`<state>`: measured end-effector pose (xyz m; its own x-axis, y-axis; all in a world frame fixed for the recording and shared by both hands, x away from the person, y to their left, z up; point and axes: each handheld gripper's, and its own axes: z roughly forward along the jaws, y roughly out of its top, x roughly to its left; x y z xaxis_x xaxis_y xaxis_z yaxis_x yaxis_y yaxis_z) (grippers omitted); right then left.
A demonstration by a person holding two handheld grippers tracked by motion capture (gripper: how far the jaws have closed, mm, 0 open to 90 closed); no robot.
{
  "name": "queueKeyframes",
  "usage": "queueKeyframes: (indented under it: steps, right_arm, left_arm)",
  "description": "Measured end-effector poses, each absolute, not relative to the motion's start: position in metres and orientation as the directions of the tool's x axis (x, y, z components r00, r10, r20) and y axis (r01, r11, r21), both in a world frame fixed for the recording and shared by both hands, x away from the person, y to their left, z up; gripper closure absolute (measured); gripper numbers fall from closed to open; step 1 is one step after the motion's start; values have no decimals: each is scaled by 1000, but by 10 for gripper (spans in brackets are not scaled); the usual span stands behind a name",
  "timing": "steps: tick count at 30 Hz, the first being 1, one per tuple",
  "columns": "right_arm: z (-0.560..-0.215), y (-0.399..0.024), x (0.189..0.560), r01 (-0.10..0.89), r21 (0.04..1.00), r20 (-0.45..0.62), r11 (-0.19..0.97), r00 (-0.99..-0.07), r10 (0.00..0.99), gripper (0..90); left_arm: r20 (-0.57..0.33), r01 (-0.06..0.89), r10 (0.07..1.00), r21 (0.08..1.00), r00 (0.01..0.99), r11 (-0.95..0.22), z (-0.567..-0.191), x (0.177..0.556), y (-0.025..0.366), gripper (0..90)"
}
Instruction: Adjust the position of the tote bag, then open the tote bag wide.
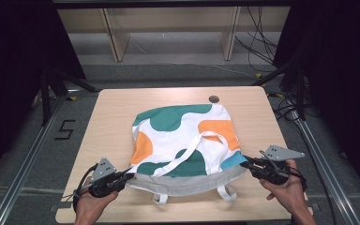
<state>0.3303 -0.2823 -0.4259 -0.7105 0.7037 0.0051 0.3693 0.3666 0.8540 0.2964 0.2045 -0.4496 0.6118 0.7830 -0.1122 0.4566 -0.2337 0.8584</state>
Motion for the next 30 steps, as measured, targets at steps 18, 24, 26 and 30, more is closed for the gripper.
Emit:
queueKeyframes:
  steps: [18, 24, 26, 30]
  right_arm:
    - [-386, -280, 339, 334, 877, 20, 345, -743, 669, 832]
    - [-368, -280, 344, 350, 864, 33, 362, -757, 653, 833]
    - [-361, -280, 346, 329, 877, 23, 351, -757, 653, 834]
    - [-343, -281, 350, 321, 884, 30, 339, -763, 645, 837]
  left_arm:
    - [-169, 449, 754, 875, 634, -181, -415, 292, 213, 847]
    - [-215, 473, 738, 867, 640, -158, -402, 297, 218, 844]
    - [-210, 467, 731, 868, 649, -165, -392, 299, 221, 844]
    - [-223, 456, 717, 878, 660, -147, -370, 303, 223, 844]
